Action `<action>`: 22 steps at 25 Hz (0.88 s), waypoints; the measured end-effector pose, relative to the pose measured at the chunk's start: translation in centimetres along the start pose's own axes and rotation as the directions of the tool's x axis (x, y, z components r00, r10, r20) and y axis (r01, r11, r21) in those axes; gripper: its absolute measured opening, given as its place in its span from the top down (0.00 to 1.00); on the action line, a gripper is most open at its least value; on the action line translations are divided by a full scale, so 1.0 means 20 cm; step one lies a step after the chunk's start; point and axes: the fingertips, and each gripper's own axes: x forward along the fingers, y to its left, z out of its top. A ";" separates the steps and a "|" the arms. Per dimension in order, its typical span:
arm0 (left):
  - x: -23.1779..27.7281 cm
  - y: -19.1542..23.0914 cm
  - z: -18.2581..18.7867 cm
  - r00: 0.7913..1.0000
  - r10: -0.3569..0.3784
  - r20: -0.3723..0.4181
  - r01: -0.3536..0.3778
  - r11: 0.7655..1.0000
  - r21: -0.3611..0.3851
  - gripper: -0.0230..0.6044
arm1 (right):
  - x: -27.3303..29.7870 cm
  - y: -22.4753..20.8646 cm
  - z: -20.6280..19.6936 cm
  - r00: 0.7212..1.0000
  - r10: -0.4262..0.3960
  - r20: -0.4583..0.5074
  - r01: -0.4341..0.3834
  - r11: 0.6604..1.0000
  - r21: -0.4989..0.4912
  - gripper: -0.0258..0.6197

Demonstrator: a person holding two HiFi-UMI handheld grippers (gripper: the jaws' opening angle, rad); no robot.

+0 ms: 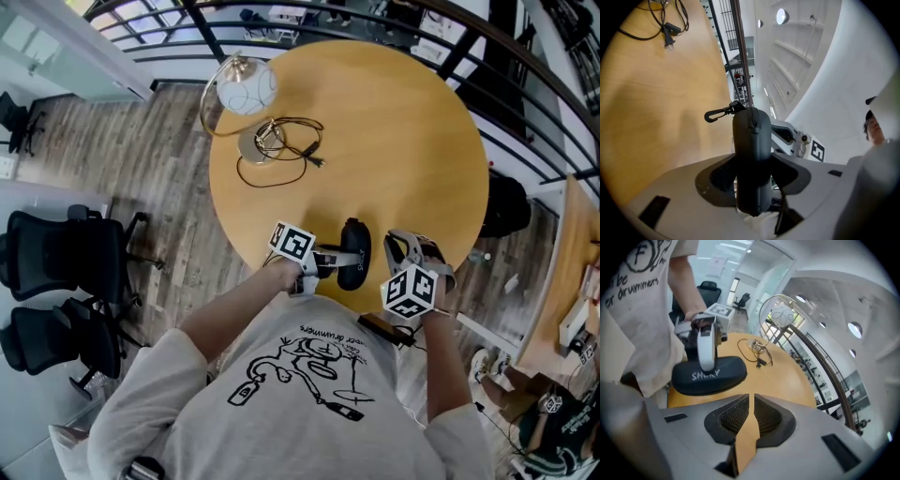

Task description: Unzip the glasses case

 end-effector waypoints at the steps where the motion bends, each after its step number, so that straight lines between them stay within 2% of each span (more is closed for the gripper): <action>1: -0.01 0.05 0.01 1.000 0.027 0.008 -0.027 1.000 0.001 0.61 | -0.01 0.02 0.02 0.999 0.011 0.031 -0.012 0.998 0.058 0.92; 5: -0.02 0.25 0.02 0.992 0.129 0.018 -0.129 0.992 -0.006 0.61 | -0.05 0.09 0.12 0.988 0.024 0.154 -0.054 0.980 0.192 0.92; 13: 0.00 0.56 0.04 0.969 0.247 0.002 -0.247 0.969 -0.017 0.61 | -0.11 0.19 0.26 0.965 0.017 0.262 -0.102 0.944 0.314 0.92; 22: 0.00 0.74 0.06 0.943 0.332 -0.004 -0.332 0.942 -0.046 0.58 | -0.10 0.29 0.28 0.960 0.043 0.278 -0.146 0.921 0.361 0.92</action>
